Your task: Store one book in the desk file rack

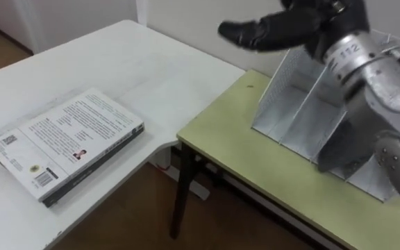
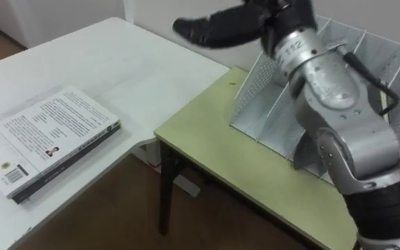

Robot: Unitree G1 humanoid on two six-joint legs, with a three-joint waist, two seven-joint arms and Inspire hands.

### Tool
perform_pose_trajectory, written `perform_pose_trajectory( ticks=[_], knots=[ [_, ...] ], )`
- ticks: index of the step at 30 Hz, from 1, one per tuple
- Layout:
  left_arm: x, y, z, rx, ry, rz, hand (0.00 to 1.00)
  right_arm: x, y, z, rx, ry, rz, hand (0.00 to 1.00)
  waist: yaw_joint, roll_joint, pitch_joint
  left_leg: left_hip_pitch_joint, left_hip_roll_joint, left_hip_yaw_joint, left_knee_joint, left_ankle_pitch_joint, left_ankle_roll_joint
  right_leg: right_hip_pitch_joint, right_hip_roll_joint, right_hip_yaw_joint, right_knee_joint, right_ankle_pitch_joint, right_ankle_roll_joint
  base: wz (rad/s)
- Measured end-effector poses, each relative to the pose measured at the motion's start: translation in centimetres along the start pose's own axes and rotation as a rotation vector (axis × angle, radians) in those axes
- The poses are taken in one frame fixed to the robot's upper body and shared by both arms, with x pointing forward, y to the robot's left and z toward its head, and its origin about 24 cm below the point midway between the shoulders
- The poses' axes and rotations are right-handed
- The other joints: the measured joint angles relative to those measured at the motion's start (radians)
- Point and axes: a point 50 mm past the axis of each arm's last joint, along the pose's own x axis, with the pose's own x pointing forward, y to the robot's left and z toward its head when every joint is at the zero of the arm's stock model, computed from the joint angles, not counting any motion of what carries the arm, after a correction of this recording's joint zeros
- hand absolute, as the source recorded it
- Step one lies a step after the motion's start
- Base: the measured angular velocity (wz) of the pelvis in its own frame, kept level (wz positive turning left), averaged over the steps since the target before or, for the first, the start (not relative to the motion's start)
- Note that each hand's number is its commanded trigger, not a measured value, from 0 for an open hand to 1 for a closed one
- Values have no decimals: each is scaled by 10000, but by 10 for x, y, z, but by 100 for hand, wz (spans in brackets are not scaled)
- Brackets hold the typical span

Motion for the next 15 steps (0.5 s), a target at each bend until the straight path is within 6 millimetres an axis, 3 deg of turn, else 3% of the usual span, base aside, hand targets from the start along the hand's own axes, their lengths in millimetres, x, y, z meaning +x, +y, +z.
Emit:
perform_pose_trajectory(
  ticks=[4, 9, 11, 12, 14, 15],
  knots=[
    [-1, 5, 8, 261, -86, -52, 0, -17, 23, -41, 629, 1427, 2314, 0, 315, 79, 53, -71, 38, -47, 35, -7, -13, -28, 7, -201, -4, 12, -15, 5],
    [0, 4, 10, 646, 58, -232, 0, -59, 55, -104, 1704, 3839, 4362, 0, 520, 204, 96, -159, 41, -281, 105, -2, -34, 36, -5, -471, -8, 12, -15, 14],
    [1, 2, 15, 685, -24, -429, 0, -95, 65, -143, 2425, 5472, 4520, 0, 807, 233, 95, -162, 43, -268, 107, -2, -35, 38, -3, -480, -16, 12, -15, 0],
    [2, 1, 16, 684, -10, -446, 0, -106, 67, -153, 2563, 5955, 4496, 0, 866, 249, 95, -159, 39, -270, 107, -3, -34, 48, -8, -479, -16, 12, -15, 0],
    [2, -1, 16, 719, -35, -551, 0, -153, 77, -188, 3198, 7900, 4402, 0, 1039, 345, 136, -258, 12, -315, 121, -6, -28, 12, -32, -515, -15, 11, -14, 2],
    [3, -2, 16, 730, -43, -561, 0, -164, 79, -196, 3391, 8335, 4291, 0, 1037, 370, 125, -324, 1, -346, 144, -8, -26, -22, -43, -553, -20, 11, -13, 9]
  ],
)
